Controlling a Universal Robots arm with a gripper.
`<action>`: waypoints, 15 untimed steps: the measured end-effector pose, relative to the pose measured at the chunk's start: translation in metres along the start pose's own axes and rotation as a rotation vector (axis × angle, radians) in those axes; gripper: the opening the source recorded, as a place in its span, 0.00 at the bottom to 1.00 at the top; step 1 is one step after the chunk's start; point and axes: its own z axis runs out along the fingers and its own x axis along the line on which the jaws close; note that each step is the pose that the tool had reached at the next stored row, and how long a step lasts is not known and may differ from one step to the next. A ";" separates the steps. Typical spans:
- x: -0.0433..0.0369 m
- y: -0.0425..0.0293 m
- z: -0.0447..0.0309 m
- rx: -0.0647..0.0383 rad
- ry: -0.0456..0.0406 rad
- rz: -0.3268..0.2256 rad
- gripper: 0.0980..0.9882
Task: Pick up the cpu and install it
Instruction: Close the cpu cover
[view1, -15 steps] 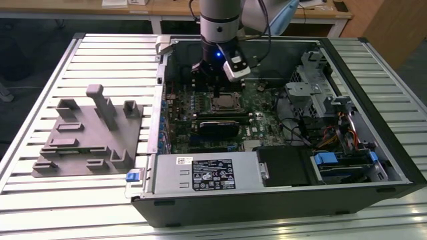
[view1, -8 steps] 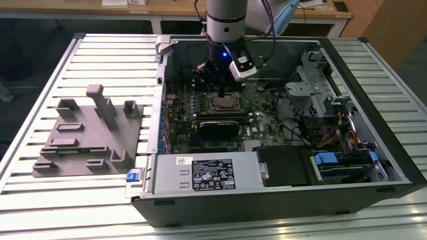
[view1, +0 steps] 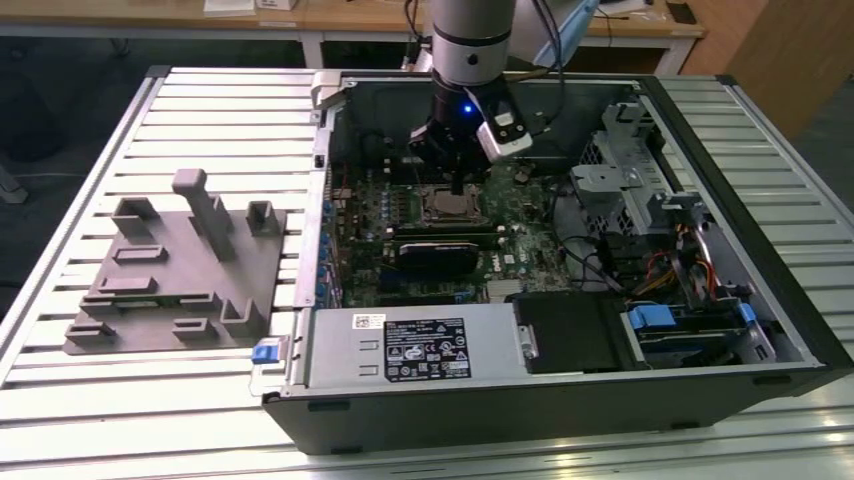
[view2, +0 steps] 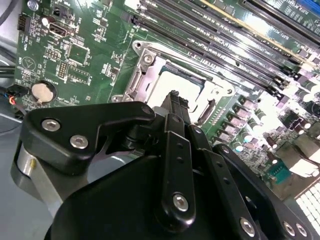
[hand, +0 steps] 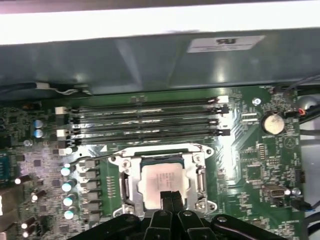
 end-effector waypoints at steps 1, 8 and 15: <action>-0.0001 0.0000 -0.0006 0.000 0.0002 0.000 0.01; -0.0005 0.0002 -0.0118 -0.002 0.0002 0.000 0.01; -0.0006 0.0003 -0.0141 -0.003 0.0003 0.000 0.01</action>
